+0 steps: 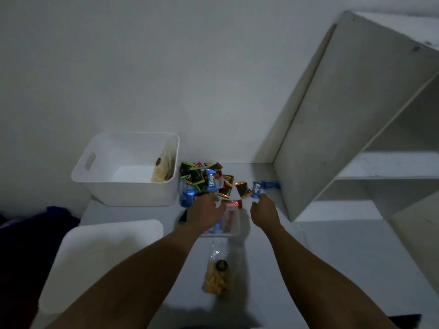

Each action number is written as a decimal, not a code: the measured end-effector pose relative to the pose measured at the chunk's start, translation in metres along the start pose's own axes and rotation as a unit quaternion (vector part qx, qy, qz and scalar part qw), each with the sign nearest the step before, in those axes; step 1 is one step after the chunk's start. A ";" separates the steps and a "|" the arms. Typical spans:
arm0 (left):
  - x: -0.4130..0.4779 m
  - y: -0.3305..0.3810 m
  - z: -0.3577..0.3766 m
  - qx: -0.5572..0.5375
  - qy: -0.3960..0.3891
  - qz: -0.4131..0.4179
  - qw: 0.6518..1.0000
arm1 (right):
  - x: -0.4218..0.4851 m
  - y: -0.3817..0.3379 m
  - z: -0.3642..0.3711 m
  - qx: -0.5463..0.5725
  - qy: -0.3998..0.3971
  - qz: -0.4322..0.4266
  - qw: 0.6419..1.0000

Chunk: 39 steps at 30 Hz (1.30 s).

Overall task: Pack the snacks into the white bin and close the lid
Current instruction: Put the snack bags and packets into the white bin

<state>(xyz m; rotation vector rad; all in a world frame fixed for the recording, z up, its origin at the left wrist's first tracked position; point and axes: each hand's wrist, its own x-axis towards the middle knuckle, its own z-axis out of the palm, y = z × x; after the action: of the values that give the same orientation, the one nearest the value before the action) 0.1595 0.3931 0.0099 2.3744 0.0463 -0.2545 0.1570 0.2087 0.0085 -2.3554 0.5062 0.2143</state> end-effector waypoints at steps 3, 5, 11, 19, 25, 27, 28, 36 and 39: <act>-0.034 -0.007 0.051 0.053 -0.041 -0.070 0.995 | -0.006 0.078 -0.006 -0.036 -0.031 0.038 0.998; -0.055 -0.016 0.078 0.103 -0.059 -0.115 0.986 | -0.010 0.125 -0.009 -0.075 -0.034 0.061 0.995; -0.097 -0.036 0.124 0.185 -0.130 -0.207 0.952 | -0.021 0.201 -0.018 -0.107 -0.037 0.172 0.979; -0.118 -0.039 0.145 0.220 -0.061 -0.205 0.952 | -0.014 0.211 -0.023 -0.044 -0.043 0.232 0.971; -0.114 -0.024 0.137 0.044 -0.053 -0.185 0.980 | -0.011 0.193 -0.015 0.034 -0.067 0.215 0.974; -0.105 -0.018 0.129 -0.025 -0.046 -0.155 0.986 | -0.007 0.178 -0.015 0.073 -0.063 0.191 0.977; -0.099 -0.015 0.125 -0.053 -0.040 -0.139 0.988 | -0.005 0.169 -0.017 0.093 -0.052 0.176 0.979; -0.056 0.018 0.065 -0.397 0.016 -0.180 0.900 | 0.010 0.062 -0.038 0.327 -0.012 0.022 0.945; -0.039 0.024 0.030 -0.525 0.057 -0.213 0.822 | 0.016 0.017 -0.032 0.395 -0.020 0.019 0.918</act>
<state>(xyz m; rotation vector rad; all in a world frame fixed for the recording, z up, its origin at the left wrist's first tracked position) 0.1192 0.3568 0.0124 1.2368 0.6176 -0.2122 0.1648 0.1710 0.0175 -1.5480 0.4998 0.0529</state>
